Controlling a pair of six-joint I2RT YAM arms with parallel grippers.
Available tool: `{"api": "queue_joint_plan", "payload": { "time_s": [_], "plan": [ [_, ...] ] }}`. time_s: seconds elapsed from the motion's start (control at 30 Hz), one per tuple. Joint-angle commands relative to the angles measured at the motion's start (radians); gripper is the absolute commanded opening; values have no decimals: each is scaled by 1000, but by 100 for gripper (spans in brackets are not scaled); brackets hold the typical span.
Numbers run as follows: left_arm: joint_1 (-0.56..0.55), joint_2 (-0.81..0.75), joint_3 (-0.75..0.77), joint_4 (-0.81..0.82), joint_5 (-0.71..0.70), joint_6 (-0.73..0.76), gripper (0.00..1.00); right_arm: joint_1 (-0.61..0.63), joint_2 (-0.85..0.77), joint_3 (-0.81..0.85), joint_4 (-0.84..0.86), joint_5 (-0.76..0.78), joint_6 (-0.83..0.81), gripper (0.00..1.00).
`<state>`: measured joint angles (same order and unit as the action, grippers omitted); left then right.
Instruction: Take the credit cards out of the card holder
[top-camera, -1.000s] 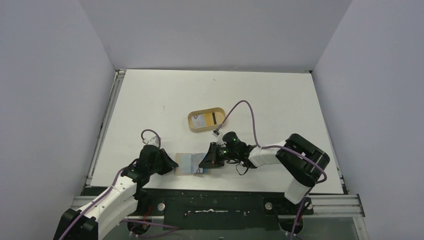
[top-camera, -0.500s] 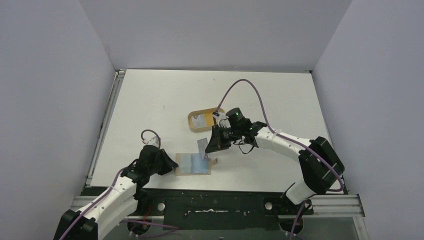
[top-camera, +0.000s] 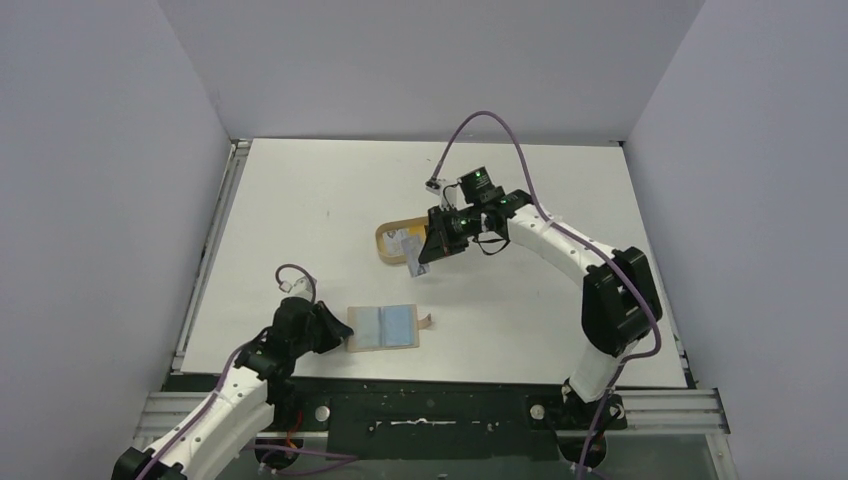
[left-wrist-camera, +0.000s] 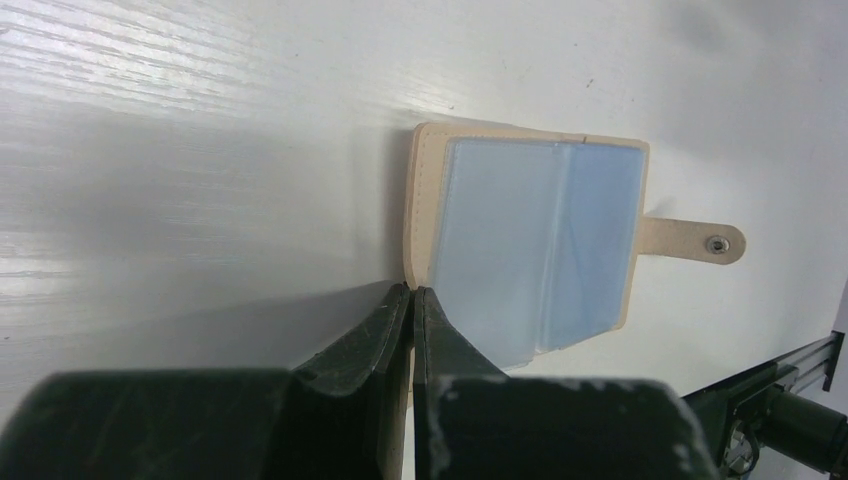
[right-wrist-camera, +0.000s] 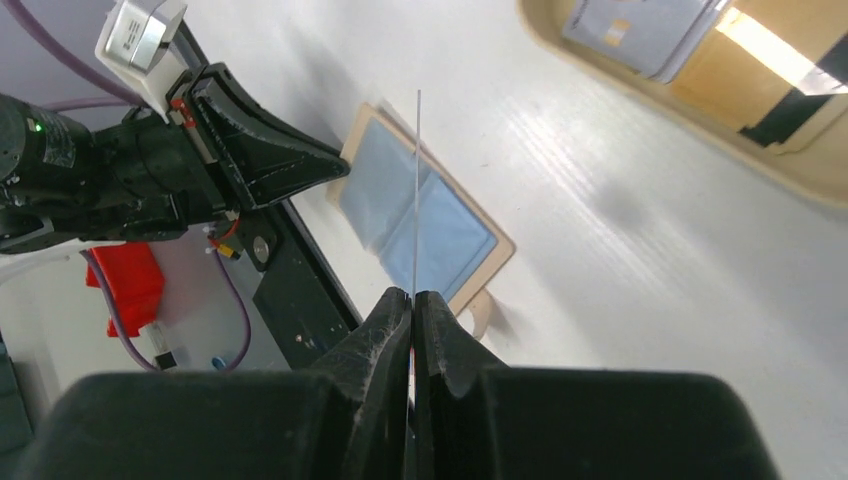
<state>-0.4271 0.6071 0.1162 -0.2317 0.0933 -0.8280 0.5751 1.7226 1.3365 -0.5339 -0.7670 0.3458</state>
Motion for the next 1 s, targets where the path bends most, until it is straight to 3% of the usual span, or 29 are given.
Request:
{"api": "queue_joint_plan", "payload": {
  "time_s": [0.0, 0.3, 0.97],
  "plan": [
    [-3, 33, 26, 35, -35, 24, 0, -69, 58, 121, -73, -54, -92, 0],
    [3, 82, 28, 93, -43, 39, 0, -117, 223, 311, -105, -74, -117, 0],
    [21, 40, 13, 75, -27, 43, 0, -57, 437, 365, 238, -3, 174, 0]
  ]
}}
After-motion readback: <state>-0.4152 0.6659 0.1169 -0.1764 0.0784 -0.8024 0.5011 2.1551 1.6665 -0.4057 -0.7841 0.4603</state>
